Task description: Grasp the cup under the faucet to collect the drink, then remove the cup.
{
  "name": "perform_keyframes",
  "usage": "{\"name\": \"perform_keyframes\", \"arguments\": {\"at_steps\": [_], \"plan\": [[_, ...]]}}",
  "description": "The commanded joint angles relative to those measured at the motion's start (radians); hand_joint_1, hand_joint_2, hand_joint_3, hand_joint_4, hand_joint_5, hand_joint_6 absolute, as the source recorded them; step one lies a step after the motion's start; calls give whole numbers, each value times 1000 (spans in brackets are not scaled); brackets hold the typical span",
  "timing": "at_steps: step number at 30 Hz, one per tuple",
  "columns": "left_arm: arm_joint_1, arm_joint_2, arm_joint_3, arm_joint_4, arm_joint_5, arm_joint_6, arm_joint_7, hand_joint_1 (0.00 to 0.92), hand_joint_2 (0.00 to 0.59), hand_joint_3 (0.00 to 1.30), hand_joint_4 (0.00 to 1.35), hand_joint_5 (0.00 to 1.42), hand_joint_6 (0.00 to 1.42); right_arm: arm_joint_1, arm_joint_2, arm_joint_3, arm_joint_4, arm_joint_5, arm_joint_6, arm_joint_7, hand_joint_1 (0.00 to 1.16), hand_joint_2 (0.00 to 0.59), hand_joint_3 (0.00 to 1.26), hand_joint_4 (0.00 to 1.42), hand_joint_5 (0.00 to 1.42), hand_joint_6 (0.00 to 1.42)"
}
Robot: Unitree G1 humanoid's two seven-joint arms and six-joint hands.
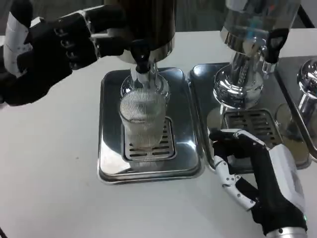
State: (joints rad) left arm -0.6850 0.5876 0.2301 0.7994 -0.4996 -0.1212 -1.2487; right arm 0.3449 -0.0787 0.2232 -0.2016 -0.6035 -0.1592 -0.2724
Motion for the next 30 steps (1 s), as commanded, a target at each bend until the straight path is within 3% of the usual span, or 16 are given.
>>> {"name": "perform_keyframes", "arguments": {"at_steps": [1, 8, 17, 30], "plan": [[-39, -21, 8, 4, 3, 27, -10, 0, 16, 219, 107, 195, 150, 11, 7, 1, -1, 2, 9, -13, 521, 454, 490, 499, 508, 447], [-37, -22, 28, -48, -22, 97, -53, 0, 21, 219, 121, 206, 176, 24, 10, 0, -8, 11, 15, -7, 521, 454, 491, 506, 507, 447], [-15, -21, 48, -122, -23, 121, -54, 0, 23, 228, 139, 219, 181, 6, 8, 3, -5, 42, 21, 13, 522, 454, 491, 511, 507, 447], [-60, -79, 49, -52, 1, 95, 7, 0, 28, 233, 140, 220, 184, 14, 8, -2, -10, 48, 28, 15, 522, 454, 496, 511, 508, 442]]}}
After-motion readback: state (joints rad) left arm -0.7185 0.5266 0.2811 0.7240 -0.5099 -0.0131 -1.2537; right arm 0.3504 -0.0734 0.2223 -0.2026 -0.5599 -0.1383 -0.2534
